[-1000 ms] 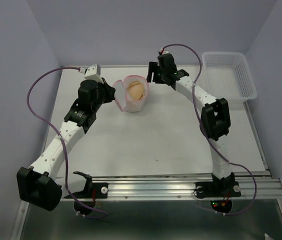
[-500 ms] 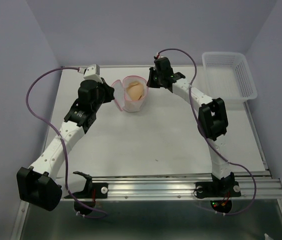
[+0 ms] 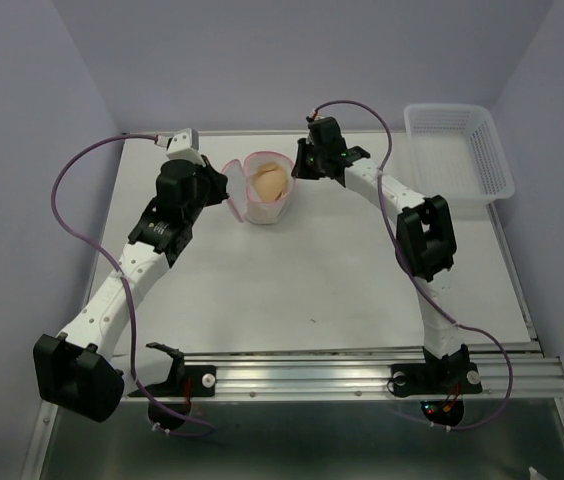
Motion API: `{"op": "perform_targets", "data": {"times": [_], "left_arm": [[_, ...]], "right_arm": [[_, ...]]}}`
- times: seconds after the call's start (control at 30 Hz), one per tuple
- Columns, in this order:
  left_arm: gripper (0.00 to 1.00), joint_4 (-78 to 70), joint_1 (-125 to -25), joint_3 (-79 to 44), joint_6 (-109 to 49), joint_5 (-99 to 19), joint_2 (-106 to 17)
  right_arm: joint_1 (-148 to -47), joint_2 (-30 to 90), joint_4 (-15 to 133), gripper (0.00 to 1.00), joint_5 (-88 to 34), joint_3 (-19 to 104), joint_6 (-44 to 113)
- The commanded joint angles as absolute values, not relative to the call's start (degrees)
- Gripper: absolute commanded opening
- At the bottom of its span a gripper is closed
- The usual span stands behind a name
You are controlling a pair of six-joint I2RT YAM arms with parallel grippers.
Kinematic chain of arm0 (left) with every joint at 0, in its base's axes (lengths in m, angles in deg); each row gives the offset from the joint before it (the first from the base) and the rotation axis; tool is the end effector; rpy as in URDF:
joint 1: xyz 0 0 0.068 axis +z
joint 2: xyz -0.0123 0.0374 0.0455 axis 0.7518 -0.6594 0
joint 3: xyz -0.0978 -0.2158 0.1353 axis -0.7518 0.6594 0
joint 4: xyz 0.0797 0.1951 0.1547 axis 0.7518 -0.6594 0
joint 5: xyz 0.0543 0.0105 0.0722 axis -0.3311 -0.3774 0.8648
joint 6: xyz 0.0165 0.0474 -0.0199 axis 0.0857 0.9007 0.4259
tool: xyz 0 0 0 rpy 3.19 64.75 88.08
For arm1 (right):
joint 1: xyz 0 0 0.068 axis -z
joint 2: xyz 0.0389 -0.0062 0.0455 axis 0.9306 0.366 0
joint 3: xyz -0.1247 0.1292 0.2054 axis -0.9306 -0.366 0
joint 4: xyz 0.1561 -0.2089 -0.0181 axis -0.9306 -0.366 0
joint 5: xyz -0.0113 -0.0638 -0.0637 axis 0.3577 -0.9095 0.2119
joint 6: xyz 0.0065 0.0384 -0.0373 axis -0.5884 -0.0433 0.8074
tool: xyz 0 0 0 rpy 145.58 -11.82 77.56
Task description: Place the bra in the laundry bag and zip it closed
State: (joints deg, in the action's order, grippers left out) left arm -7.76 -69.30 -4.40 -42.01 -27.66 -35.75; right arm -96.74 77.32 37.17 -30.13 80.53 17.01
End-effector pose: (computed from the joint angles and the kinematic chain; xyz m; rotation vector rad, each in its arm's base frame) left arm 0.2574 -0.0937 0.3671 -0.1001 1.7501 -0.4996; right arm 0.4597 0.2497 0.2500 -0.1178 2.2820 0.5746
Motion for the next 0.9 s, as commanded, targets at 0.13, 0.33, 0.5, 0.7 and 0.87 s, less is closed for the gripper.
{"op": "perform_targets", "data": {"times": [0.13,0.33,0.5,0.7,0.87], "left_arm": [[0.00,-5.9,-69.6,-7.9,-41.6,-27.5,-33.4],[0.00,-6.0,-69.6,-10.7,-42.2,-29.2,-35.1],[0.00,-8.0,-69.7,-16.2,-44.2,-34.2,-41.2],[0.00,-17.1,-72.5,-26.4,-46.9,-24.7,-51.0],[0.00,-22.9,-73.8,-31.9,-47.6,-21.2,-54.7]], "right_arm": [[-96.8,76.2,39.1,0.11,-27.3,80.8,17.3],[-96.8,72.7,41.3,0.01,-24.9,75.8,17.8],[-96.8,68.6,45.6,0.01,-22.3,69.5,16.7],[-97.4,65.3,49.3,0.01,-21.6,64.0,16.4],[-98.4,62.7,49.8,0.01,-25.8,62.1,17.9]]}}
